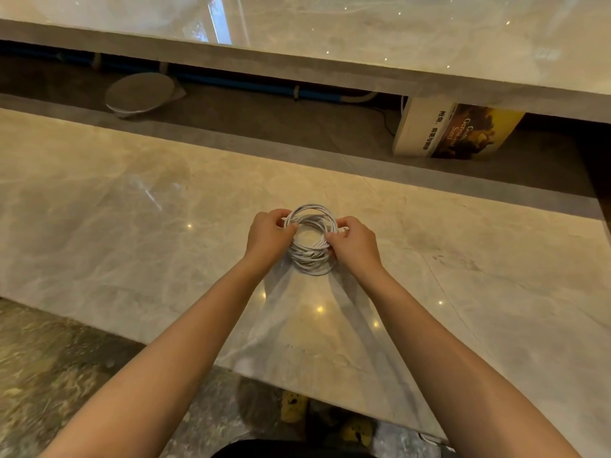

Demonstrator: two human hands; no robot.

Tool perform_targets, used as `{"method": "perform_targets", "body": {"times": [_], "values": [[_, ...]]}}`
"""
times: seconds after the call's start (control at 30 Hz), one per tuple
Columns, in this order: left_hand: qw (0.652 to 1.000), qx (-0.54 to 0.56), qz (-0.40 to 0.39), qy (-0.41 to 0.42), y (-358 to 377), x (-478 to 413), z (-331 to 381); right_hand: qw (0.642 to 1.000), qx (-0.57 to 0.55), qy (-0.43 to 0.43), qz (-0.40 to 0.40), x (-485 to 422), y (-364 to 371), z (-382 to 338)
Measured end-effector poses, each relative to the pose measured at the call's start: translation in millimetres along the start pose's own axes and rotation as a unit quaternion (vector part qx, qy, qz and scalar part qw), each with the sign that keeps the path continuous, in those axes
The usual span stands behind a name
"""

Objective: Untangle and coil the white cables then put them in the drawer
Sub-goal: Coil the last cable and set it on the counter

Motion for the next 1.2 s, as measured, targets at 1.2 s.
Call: {"method": "perform_targets", "body": {"times": [1.2], "values": [[0.922,0.355,-0.092,-0.127,-26,6,61,0.987,-0.146,-0.056,-0.018,-14,-71,-44]]}}
Point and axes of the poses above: each hand's wrist, its own x-axis away from the middle knuckle, its own y-axis out of the palm, z = x × y, the point moved 4 cm from there along -x, towards the middle knuckle, and after that the axes turned 13 degrees about z, right-handed, at the moved point
